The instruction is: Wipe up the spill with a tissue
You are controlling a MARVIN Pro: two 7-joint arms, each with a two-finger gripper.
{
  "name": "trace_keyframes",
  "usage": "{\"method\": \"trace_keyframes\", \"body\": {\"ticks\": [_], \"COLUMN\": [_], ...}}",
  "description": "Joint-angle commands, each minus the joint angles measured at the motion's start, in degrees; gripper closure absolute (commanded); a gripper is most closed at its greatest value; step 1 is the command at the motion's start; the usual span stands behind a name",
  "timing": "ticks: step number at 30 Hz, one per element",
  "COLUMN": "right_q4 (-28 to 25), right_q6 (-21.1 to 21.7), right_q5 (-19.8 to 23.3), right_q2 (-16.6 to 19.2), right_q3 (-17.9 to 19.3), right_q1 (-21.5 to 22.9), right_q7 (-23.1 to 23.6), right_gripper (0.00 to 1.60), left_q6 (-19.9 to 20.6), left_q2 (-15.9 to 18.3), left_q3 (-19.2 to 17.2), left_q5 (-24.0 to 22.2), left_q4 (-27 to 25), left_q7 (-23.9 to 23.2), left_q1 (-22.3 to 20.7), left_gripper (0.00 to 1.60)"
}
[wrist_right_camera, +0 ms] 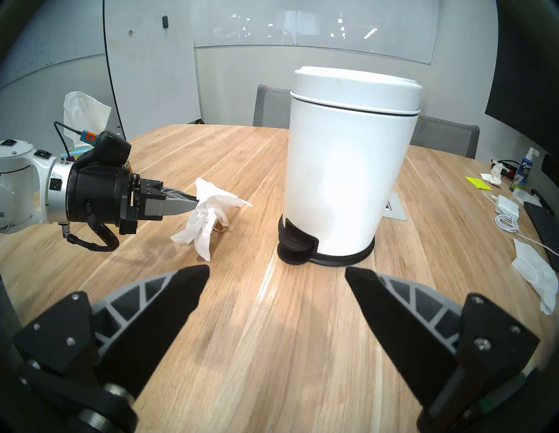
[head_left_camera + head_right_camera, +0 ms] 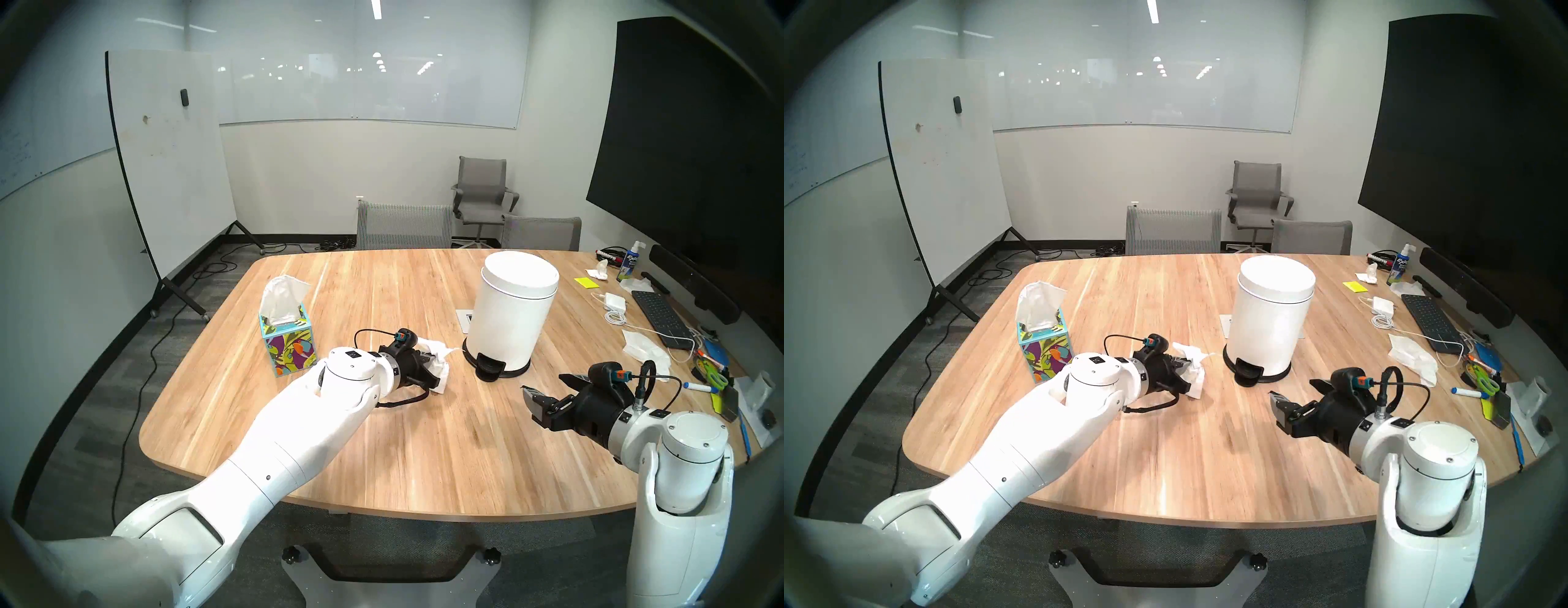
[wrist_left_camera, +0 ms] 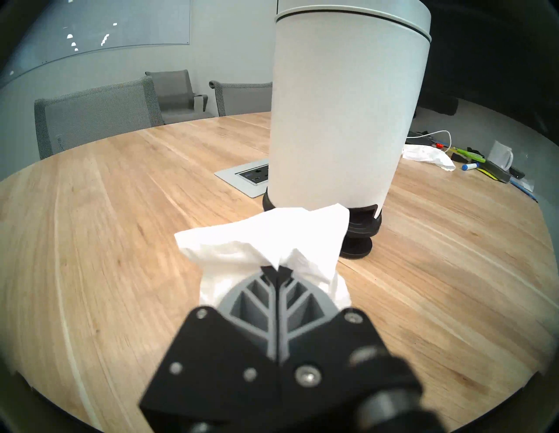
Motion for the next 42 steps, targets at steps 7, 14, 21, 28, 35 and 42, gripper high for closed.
{"method": "trace_keyframes", "body": {"ticks": [7, 14, 21, 28, 35, 42], "right_q4": [-1.2, -1.2, -1.2, -1.1, -1.2, -1.2], "right_q6": [0.0, 0.0, 0.0, 0.0, 0.0, 0.0], "right_q5": [0.0, 0.0, 0.0, 0.0, 0.0, 0.0], "right_q2": [0.0, 0.0, 0.0, 0.0, 0.0, 0.0], "right_q3": [0.1, 0.1, 0.1, 0.1, 0.1, 0.1], "right_q1": [0.1, 0.1, 0.1, 0.1, 0.1, 0.1], "right_q7": [0.0, 0.0, 0.0, 0.0, 0.0, 0.0], "right_gripper": [0.00, 0.00, 0.00, 0.00, 0.00, 0.00], "left_q6": [-0.9, -4.9, -6.8, -7.0, -5.2, -5.3], "left_q2": [0.2, 0.2, -1.4, -0.9, 1.5, 2.6], "left_q3": [-0.3, 0.6, 0.1, -0.4, -0.7, -0.6], "left_q5": [-0.7, 1.0, 1.2, 1.1, 0.5, 0.7], "left_q4": [-4.4, -0.6, 4.1, 3.9, -1.3, -2.6], "left_q7": [-0.7, -1.3, -1.8, -2.9, -4.1, -3.8], "left_q1": [1.3, 1.1, -0.5, 0.0, 2.8, 4.6], "left_gripper": [1.60, 1.60, 1.60, 1.60, 1.60, 1.60]}}
